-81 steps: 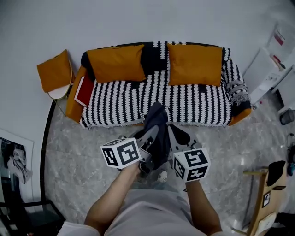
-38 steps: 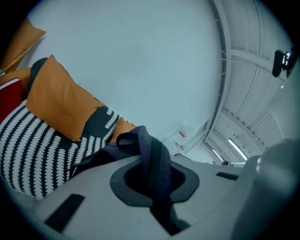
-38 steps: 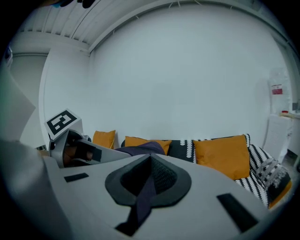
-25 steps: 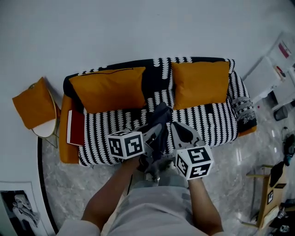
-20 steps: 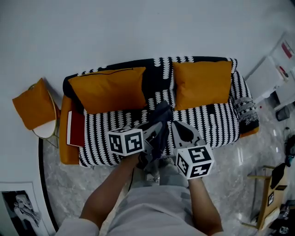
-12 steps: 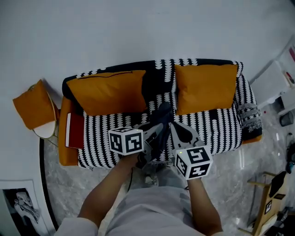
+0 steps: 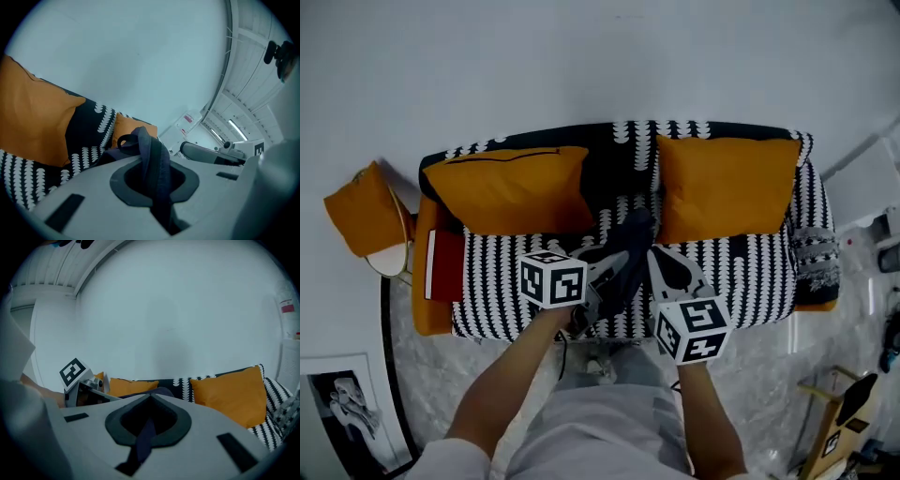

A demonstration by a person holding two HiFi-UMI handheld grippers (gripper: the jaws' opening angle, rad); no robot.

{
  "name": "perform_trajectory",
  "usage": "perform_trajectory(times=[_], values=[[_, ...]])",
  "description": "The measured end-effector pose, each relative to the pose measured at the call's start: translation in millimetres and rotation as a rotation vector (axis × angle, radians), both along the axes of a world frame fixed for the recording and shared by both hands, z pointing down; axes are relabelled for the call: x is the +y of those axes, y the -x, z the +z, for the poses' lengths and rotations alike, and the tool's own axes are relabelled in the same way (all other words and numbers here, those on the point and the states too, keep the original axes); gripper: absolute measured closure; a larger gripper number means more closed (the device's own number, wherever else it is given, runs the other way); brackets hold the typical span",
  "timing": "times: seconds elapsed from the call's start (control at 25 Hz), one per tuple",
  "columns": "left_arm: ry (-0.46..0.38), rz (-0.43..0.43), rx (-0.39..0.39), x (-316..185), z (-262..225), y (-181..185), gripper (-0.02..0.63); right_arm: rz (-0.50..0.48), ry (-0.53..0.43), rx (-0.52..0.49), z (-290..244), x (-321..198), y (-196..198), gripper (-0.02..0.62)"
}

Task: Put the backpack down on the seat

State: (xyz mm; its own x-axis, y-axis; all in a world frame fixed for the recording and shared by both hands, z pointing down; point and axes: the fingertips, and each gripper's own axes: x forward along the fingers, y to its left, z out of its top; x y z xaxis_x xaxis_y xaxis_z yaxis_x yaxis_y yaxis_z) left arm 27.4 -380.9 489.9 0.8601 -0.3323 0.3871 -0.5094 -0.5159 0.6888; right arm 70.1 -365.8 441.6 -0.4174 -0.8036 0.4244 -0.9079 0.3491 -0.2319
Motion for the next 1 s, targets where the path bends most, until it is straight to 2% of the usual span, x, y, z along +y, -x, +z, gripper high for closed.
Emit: perform_trajectory(times=[0.36,0.6,0.84,1.0], values=[[-0.028,0.112,-0.108,-37,33,-26,0.575,-0.053,0.036,-0.022,26,-38,-13,0.594],[-0.042,0.174,-0.164,-60,51,-28,0.575,-0.062,0.057,-0.027,42,-55,-15,0.594],[-0.081,0.299,-0.217,-78,66,-38,0.575,-0.042,0.074,-0.026,56,-71,-15,0.594],[-0.1,0.373,-0.222,-89,74,-41,0.575,-0.025,0.087,-0.023,66,-79,-9,0.594]])
